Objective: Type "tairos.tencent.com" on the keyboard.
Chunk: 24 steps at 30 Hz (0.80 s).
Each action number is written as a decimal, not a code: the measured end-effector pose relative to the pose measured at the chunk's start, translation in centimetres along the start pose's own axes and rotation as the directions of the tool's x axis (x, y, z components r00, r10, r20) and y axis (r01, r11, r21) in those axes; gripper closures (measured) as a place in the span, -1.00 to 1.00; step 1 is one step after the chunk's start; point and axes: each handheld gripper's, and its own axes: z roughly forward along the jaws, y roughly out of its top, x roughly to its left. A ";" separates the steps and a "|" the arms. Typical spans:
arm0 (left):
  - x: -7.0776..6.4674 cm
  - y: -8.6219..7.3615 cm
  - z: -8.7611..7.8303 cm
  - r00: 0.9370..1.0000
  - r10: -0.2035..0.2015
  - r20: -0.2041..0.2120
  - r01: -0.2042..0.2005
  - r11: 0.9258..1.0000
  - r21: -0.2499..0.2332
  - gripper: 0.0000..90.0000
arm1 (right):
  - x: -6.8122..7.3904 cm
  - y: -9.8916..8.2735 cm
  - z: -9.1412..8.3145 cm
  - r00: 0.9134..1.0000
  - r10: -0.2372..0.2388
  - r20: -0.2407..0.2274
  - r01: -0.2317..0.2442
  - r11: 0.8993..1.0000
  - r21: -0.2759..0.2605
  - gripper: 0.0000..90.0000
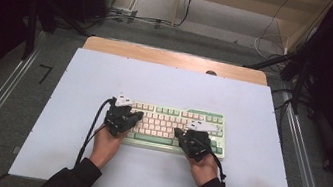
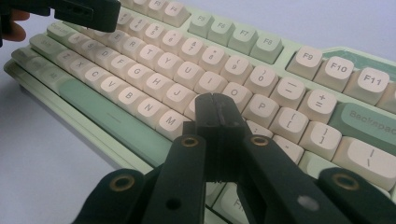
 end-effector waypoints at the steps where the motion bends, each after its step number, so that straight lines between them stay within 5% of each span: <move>1: 0.0 0.0 0.0 1.000 0.000 -0.001 0.000 1.000 -0.003 1.00 | 0.0 0.0 0.0 1.000 0.000 0.000 0.000 1.000 0.000 0.94; 24: -0.1 0.0 -0.2 1.000 -0.001 0.002 0.001 1.000 -0.017 1.00 | 1.5 0.7 1.3 0.999 -0.038 -0.029 0.038 0.999 0.006 0.94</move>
